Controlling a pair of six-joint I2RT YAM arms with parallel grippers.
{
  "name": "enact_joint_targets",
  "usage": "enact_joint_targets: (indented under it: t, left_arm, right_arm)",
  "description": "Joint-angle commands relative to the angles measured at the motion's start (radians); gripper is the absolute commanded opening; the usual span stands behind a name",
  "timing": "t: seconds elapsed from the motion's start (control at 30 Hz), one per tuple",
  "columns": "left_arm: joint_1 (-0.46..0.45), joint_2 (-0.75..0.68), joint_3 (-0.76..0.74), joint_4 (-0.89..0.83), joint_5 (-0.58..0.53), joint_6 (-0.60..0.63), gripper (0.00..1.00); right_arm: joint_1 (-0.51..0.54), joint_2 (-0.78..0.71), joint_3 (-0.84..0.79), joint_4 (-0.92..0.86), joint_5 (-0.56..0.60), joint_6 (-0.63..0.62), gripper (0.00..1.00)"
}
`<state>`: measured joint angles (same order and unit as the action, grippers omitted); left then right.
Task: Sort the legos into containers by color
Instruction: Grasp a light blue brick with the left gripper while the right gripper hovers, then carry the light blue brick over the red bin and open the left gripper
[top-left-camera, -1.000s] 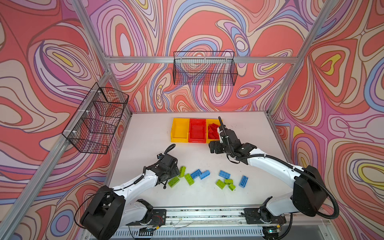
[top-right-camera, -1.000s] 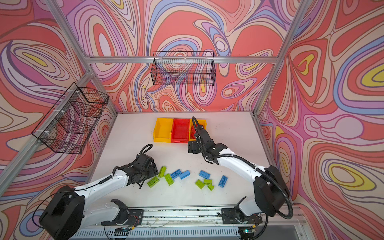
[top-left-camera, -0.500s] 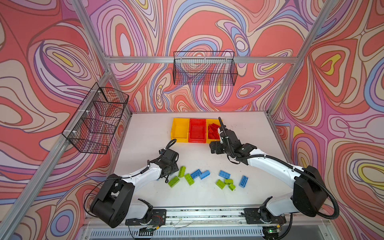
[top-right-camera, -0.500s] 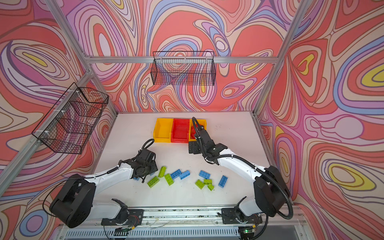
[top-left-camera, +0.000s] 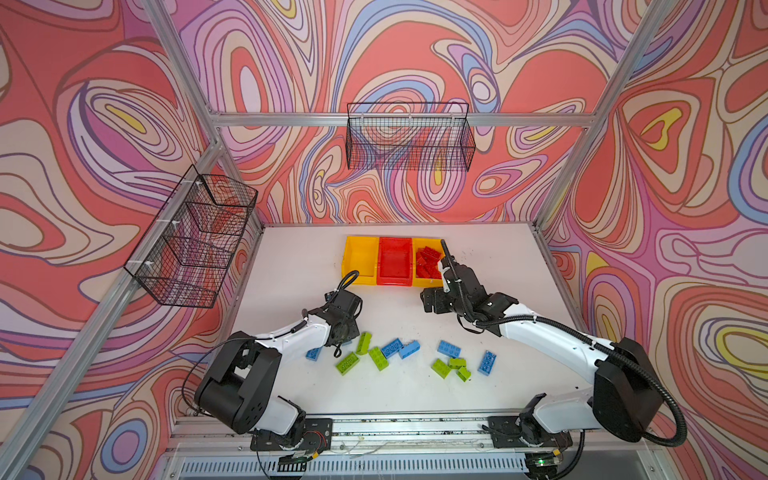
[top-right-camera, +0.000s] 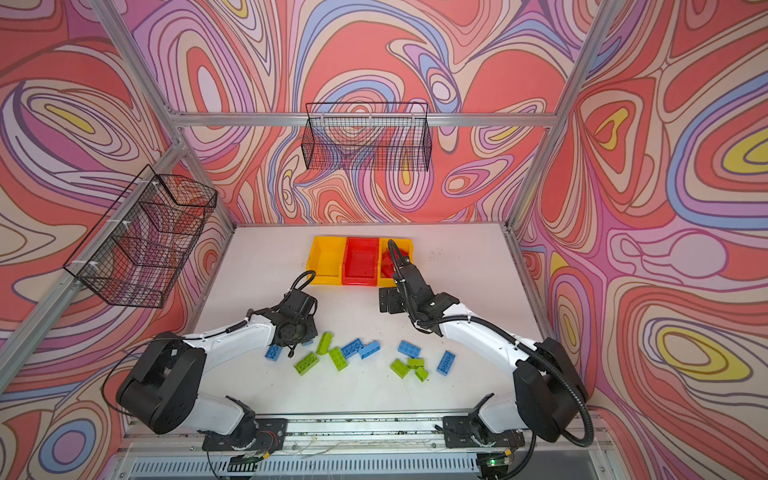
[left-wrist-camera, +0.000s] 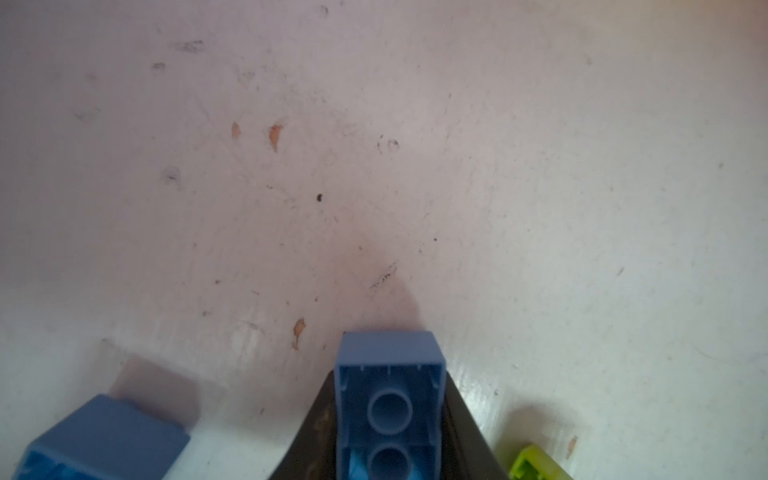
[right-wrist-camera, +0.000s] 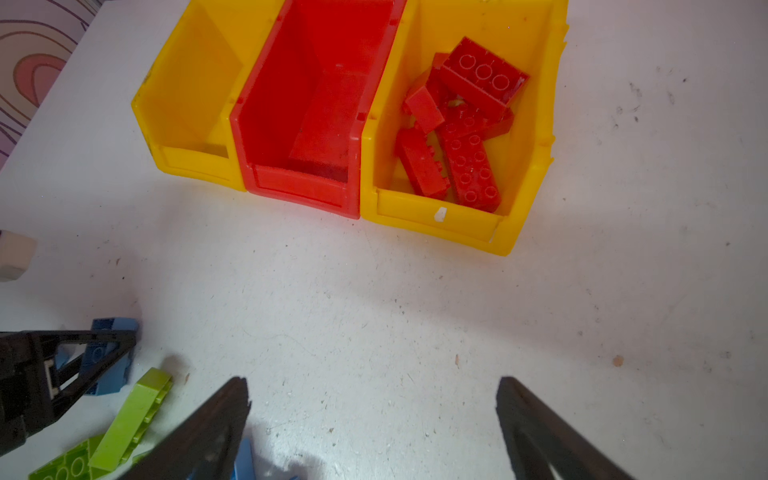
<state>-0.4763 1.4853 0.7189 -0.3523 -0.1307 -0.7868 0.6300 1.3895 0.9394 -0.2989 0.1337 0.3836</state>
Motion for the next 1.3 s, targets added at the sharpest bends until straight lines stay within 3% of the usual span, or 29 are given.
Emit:
enact_joint_targets:
  t: [0.0,0.33,0.7,0.97,1.03,1.17,1.27]
  left_arm:
    - [-0.001,0.025,0.069,-0.092,0.008,0.035,0.14]
    - [-0.038,0.156,0.415,-0.2,-0.033,0.115,0.13]
    - [-0.09,0.563,1.037,-0.361,-0.032,0.233,0.14]
    - [-0.088,0.795,1.395,-0.462,-0.02,0.278,0.18]
    - [-0.087,0.85,1.471,-0.493,-0.022,0.286,0.24]
    - [-0.082,0.92,1.587,-0.536,-0.018,0.297,0.67]
    - [-0.082,0.885,1.547,-0.509,-0.016,0.297,0.83]
  right_arm:
    - [0.005,-0.053,-0.03,0.014,0.004,0.008,0.98]
    - [0.005,-0.164,-0.097,0.004,0.028,0.021,0.98]
    - [0.005,-0.243,-0.139,-0.035,0.057,0.037,0.97]
    - [0.005,-0.299,-0.139,-0.098,0.116,0.038,0.98]
    - [0.005,-0.301,-0.137,-0.105,0.121,0.043,0.98]
    - [0.005,-0.297,-0.124,-0.115,0.12,0.049,0.98]
    - [0.005,-0.292,-0.111,-0.123,0.121,0.048,0.98]
